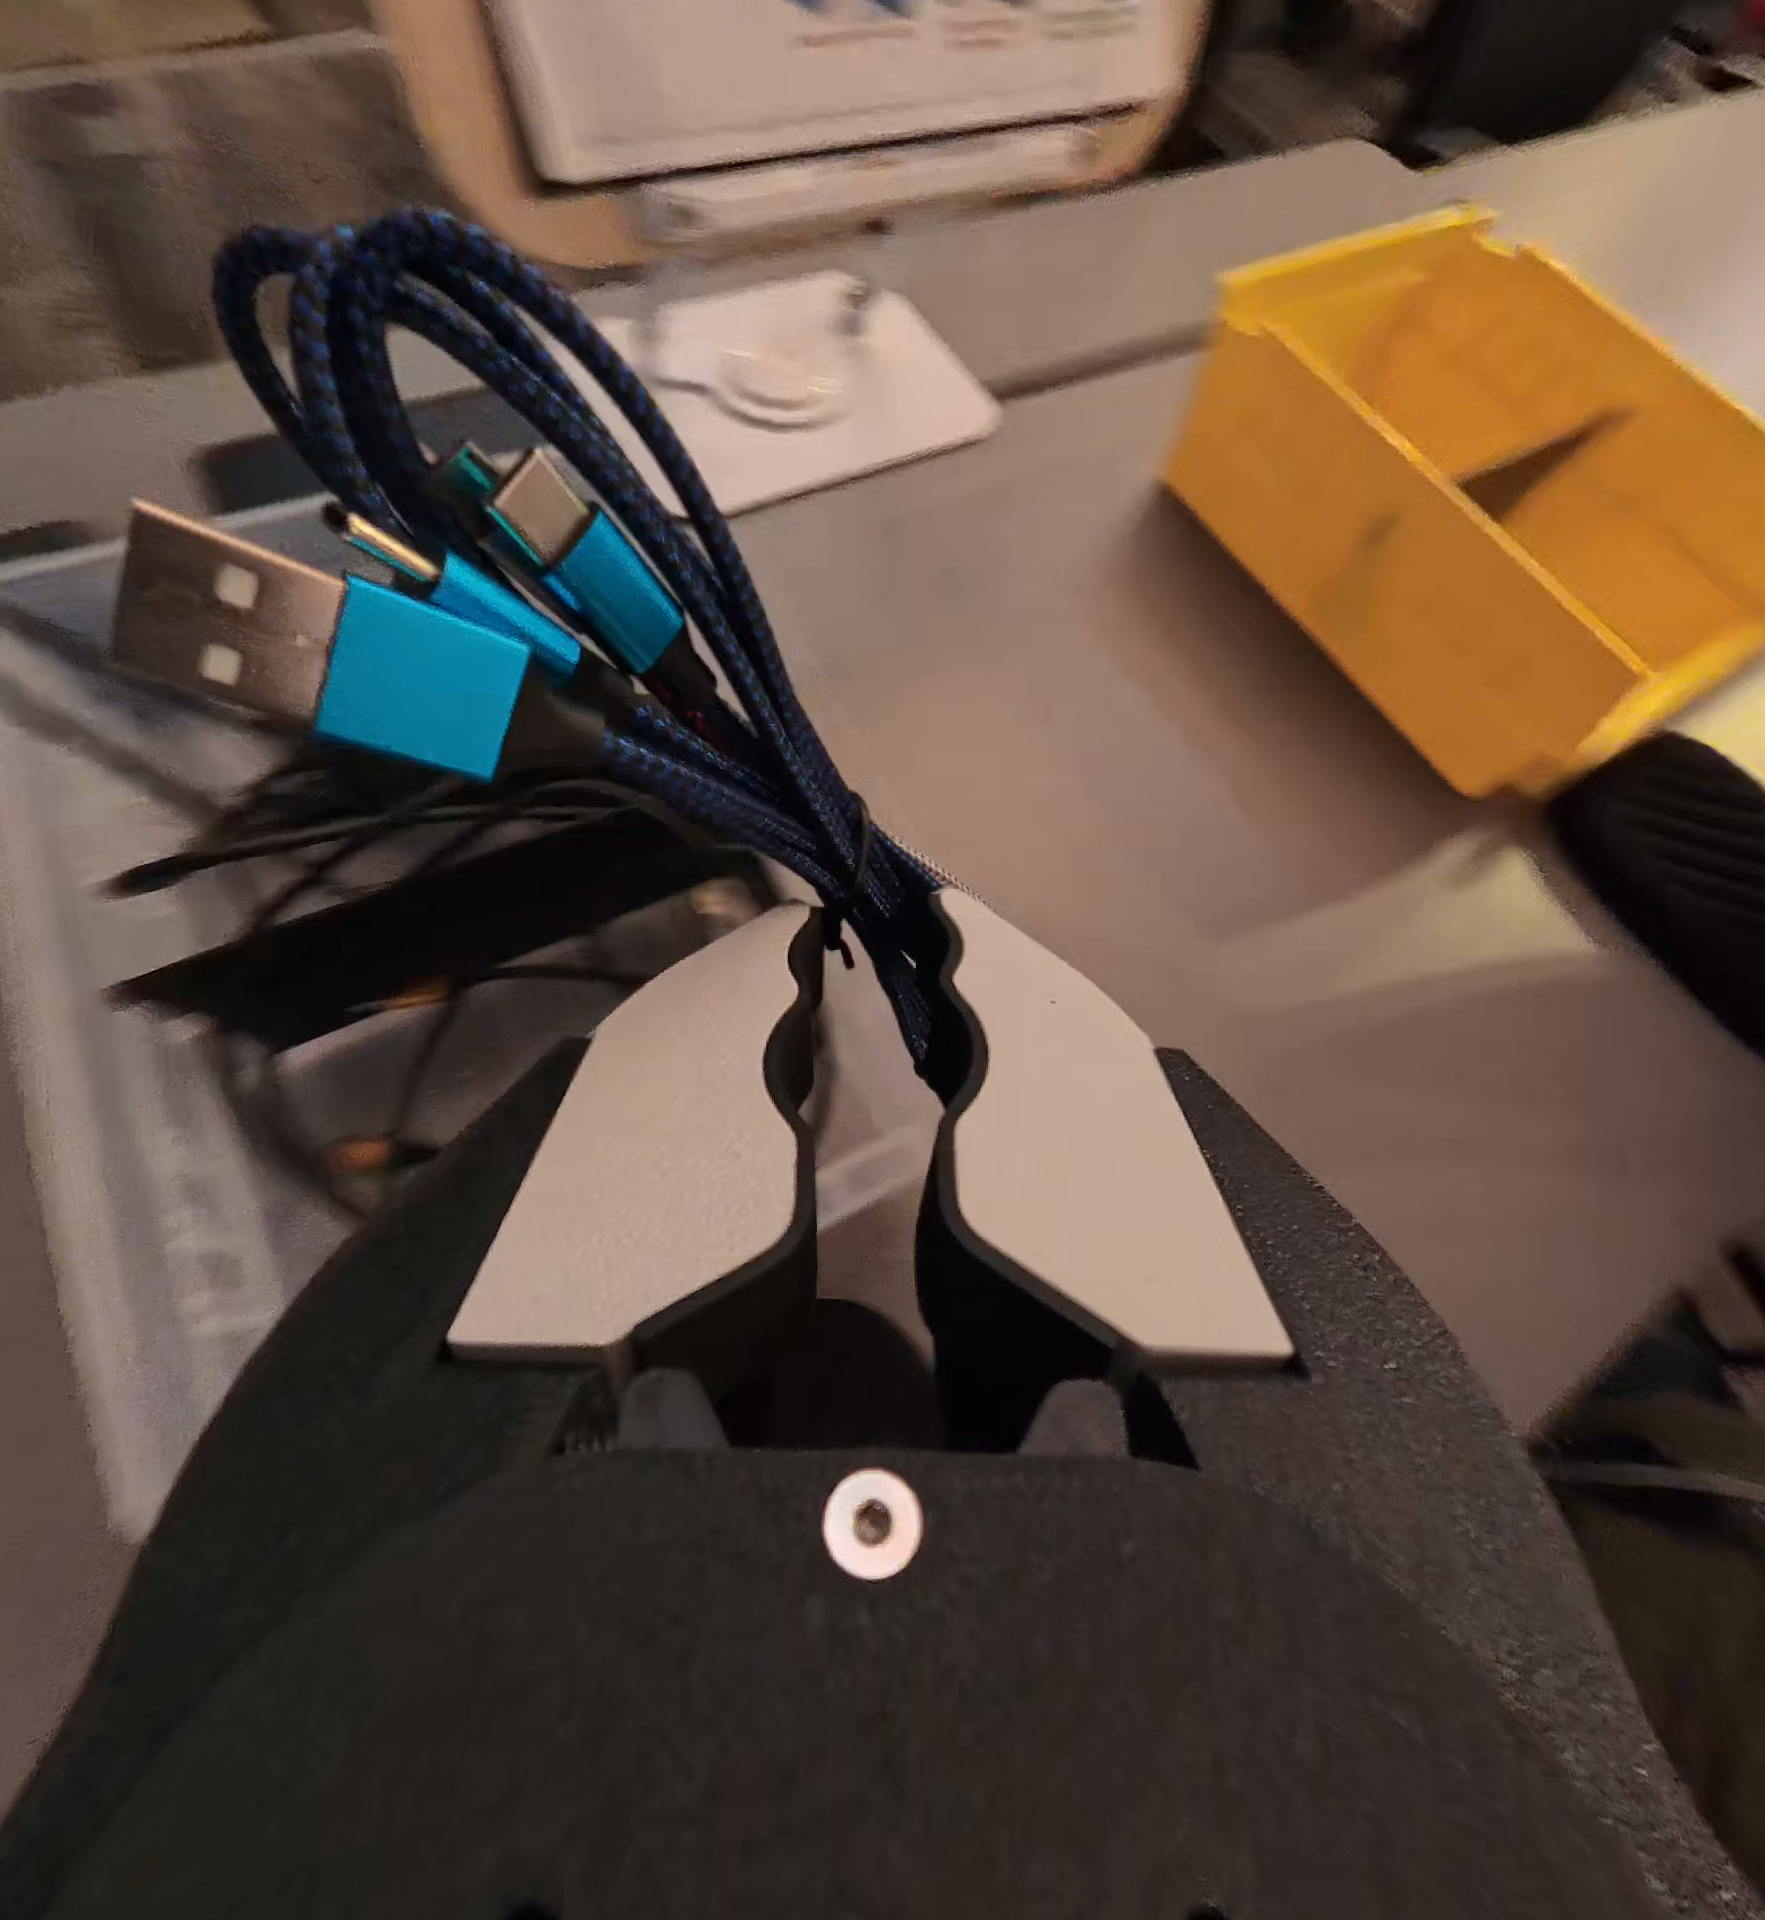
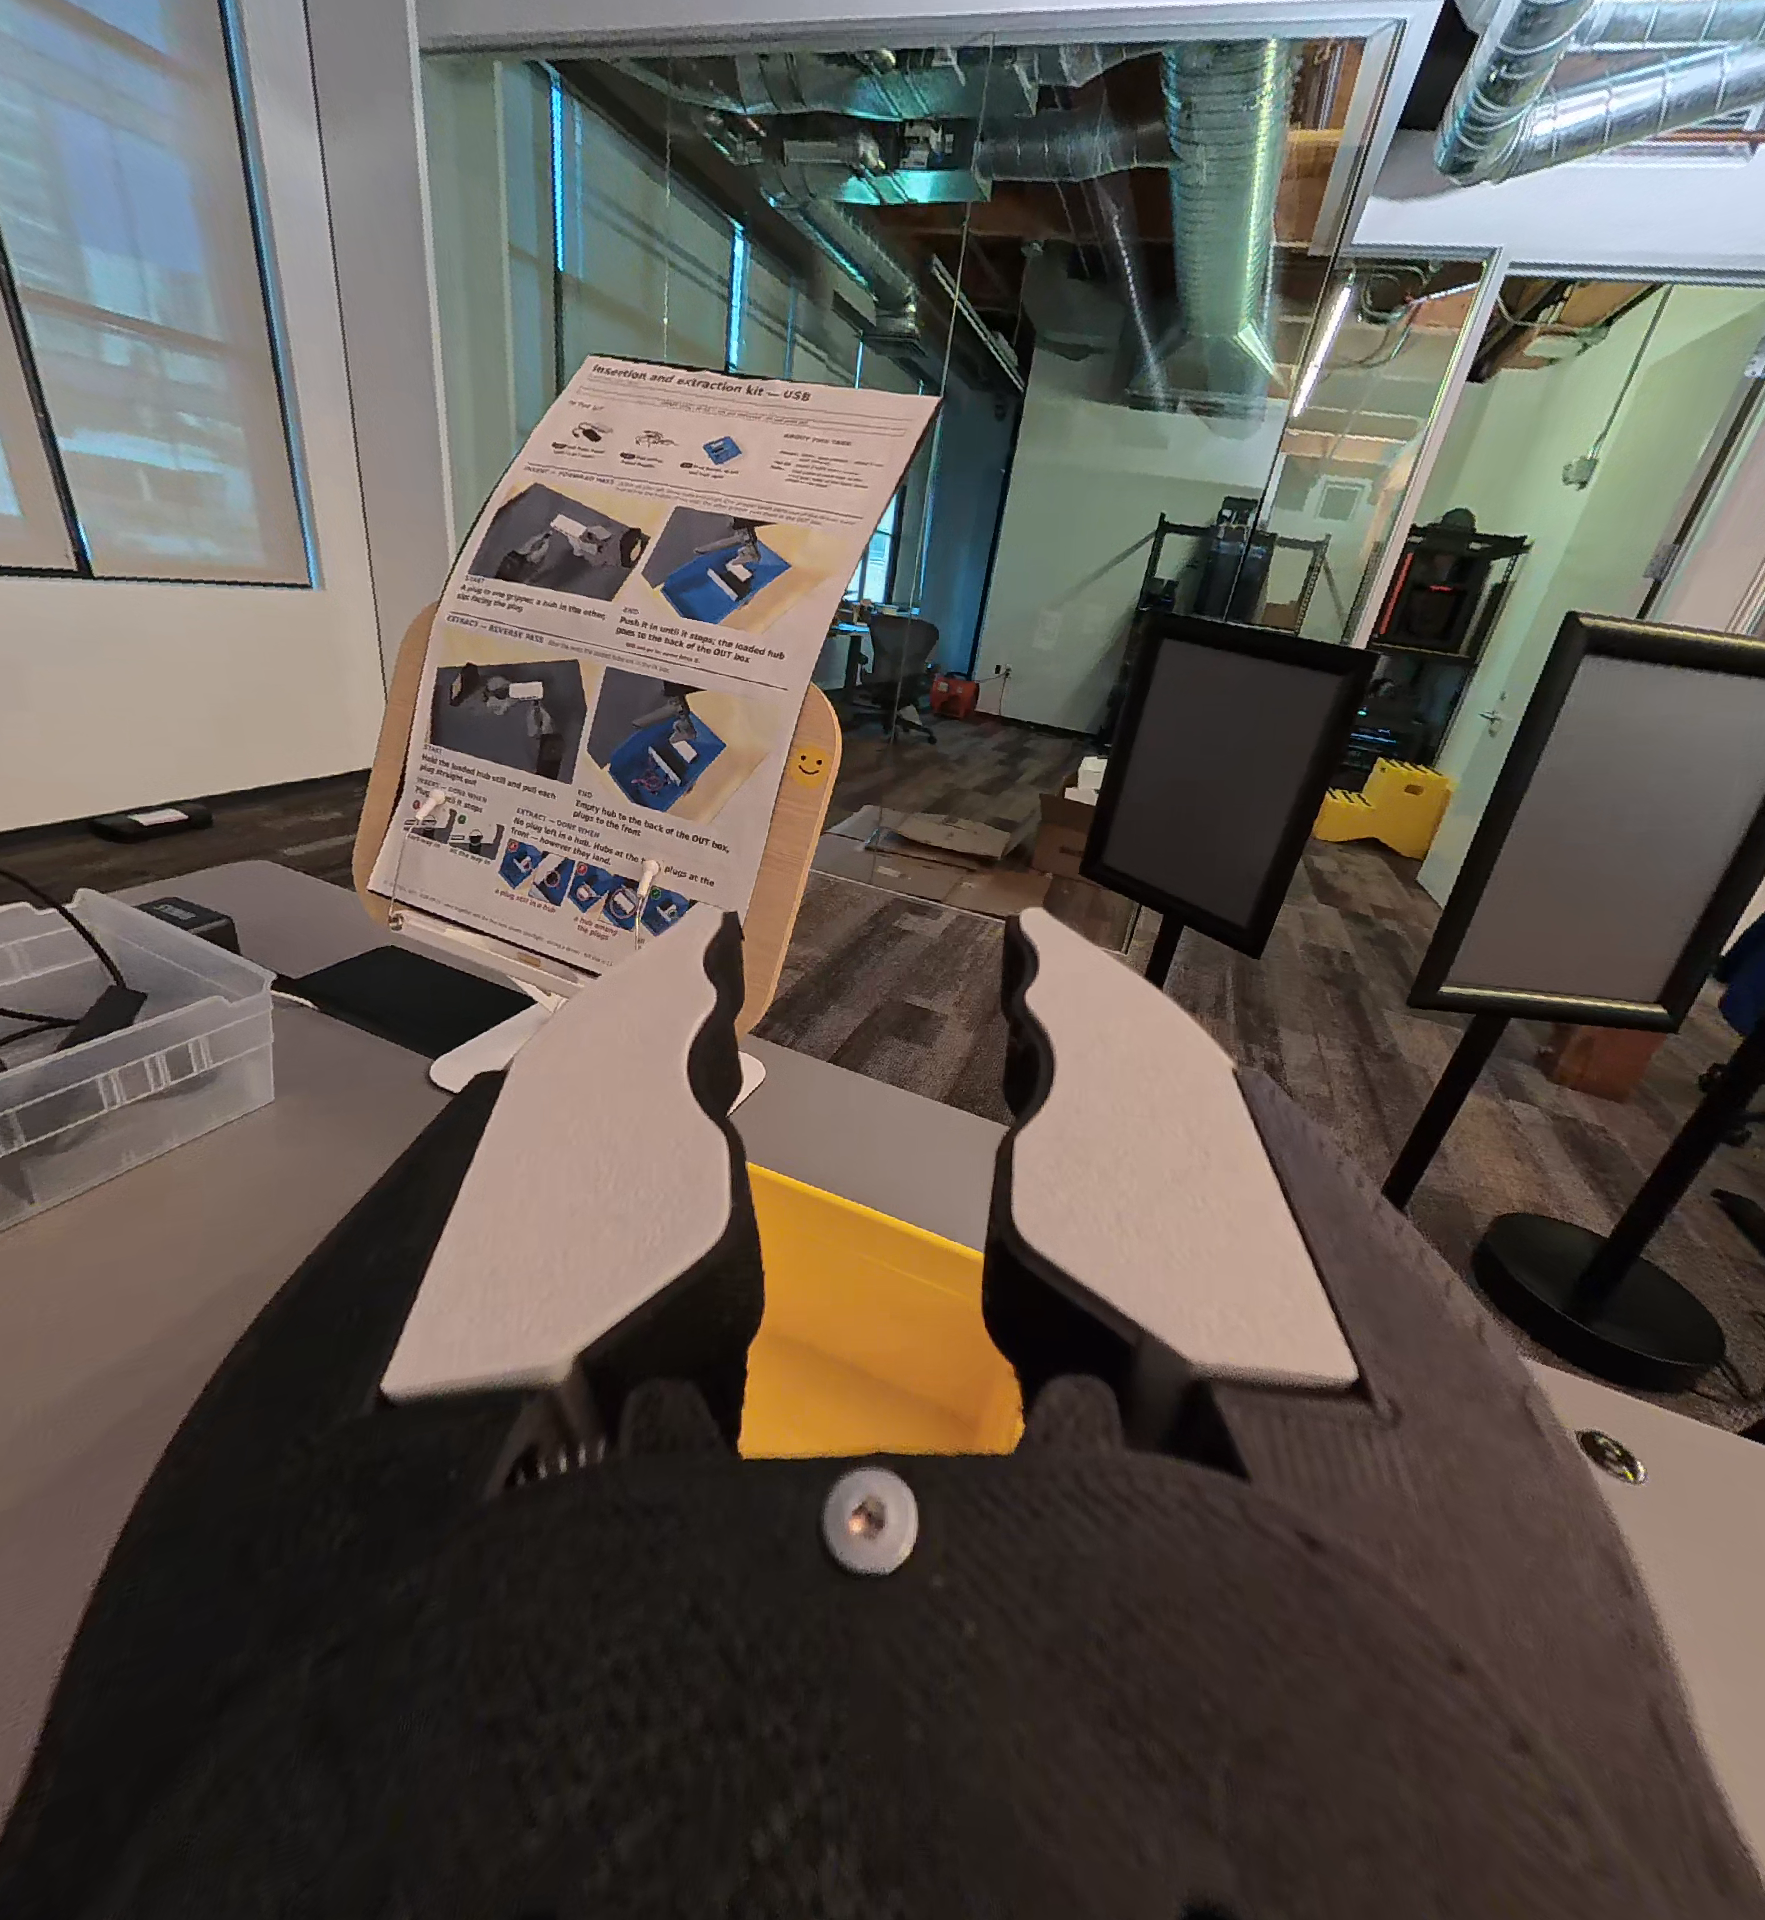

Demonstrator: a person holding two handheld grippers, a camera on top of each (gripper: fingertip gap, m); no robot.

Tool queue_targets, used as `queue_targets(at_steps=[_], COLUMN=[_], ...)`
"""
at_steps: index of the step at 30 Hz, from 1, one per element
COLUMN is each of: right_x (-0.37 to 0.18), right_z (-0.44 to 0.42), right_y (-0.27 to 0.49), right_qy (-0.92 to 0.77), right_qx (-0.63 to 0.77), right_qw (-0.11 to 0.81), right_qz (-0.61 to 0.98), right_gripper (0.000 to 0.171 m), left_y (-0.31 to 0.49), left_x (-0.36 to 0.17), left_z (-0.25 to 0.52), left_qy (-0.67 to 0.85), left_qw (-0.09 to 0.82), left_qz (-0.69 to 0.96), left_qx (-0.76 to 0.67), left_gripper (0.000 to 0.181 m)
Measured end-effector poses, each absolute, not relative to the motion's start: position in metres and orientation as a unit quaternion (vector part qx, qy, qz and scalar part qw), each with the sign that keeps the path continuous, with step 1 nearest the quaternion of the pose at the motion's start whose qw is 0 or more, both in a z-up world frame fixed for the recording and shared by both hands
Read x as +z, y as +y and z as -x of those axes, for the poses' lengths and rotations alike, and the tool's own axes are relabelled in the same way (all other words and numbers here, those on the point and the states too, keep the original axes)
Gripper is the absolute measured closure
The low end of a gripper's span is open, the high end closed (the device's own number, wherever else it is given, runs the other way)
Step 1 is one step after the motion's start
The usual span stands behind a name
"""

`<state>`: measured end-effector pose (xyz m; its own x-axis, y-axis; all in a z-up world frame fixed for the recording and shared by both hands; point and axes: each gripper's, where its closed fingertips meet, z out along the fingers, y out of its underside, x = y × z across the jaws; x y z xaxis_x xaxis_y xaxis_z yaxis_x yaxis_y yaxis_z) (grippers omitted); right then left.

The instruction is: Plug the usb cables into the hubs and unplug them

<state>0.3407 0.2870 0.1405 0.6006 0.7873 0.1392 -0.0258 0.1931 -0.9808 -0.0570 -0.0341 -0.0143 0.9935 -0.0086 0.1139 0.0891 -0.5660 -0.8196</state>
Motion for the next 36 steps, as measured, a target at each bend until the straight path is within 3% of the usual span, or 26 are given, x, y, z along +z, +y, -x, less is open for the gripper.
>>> queue_targets(at_steps=[5,10,25,32,36], right_x=[0.135,0.130,0.101,0.086,0.088], right_z=[-0.341,-0.338,-0.321,-0.320,-0.325], right_y=[0.290,0.289,0.301,0.311,0.311], right_qy=[-0.340,-0.353,-0.385,-0.384,-0.380], right_qx=[0.288,0.272,0.234,0.223,0.221], right_qw=[0.686,0.681,0.631,0.607,0.612], right_qz=[0.575,0.582,0.632,0.659,0.658], right_gripper=[0.123,0.122,0.122,0.122,0.122], left_y=[0.008,0.070,0.158,0.158,0.152], left_x=[-0.045,-0.111,-0.194,-0.182,-0.110], left_z=[-0.058,-0.129,-0.168,-0.166,-0.145], left_qy=[0.079,0.120,0.077,0.065,0.088], left_qw=[0.384,0.309,0.194,0.224,0.314], left_qz=[0.907,0.919,0.938,0.923,0.892], left_qx=[-0.156,-0.211,-0.276,-0.305,-0.313], left_gripper=[0.165,0.167,0.167,0.162,0.161])
